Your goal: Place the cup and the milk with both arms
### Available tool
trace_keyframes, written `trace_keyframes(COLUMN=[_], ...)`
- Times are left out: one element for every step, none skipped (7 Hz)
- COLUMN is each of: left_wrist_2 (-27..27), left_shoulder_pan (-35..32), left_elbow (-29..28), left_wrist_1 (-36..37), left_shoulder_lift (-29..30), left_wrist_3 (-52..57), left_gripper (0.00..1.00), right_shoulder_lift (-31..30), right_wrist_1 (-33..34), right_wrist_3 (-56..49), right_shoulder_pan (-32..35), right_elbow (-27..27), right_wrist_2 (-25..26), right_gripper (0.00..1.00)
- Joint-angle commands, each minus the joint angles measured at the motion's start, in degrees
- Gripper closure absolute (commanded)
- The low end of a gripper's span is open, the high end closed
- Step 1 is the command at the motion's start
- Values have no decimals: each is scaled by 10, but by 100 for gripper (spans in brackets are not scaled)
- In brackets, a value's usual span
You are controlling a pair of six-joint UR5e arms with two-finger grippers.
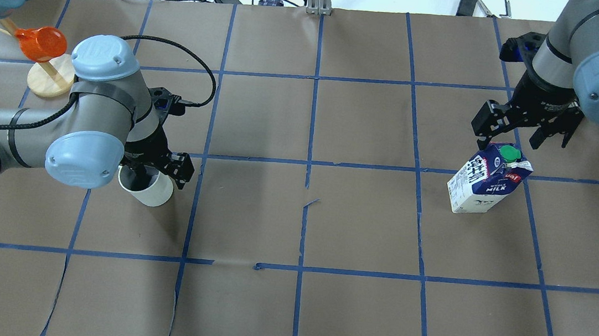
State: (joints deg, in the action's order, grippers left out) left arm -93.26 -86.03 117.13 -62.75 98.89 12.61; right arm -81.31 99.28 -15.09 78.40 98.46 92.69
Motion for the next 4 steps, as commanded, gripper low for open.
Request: trace_keyframes(left_wrist_2=[-3,-3,-2,0], left_shoulder_pan=[2,2,2,-2], left_elbow=[-3,-4,-7,-22], left_wrist_1=[3,4,6,10], left_shoulder_lift=[7,6,4,6], left_wrist_3=[-1,-2,-27,-86], left_gripper=[100,100,100,100], right_shoulder_lift=[11,16,18,18], right_wrist_1=[0,0,-1,0], right_wrist_3=[5,8,9,9], right_shoulder_pan=[-8,-8,-8,-8], right_elbow=[1,1,2,6], right_wrist_2=[-1,-1,-1,-1], right_gripper=[1,9,11,12])
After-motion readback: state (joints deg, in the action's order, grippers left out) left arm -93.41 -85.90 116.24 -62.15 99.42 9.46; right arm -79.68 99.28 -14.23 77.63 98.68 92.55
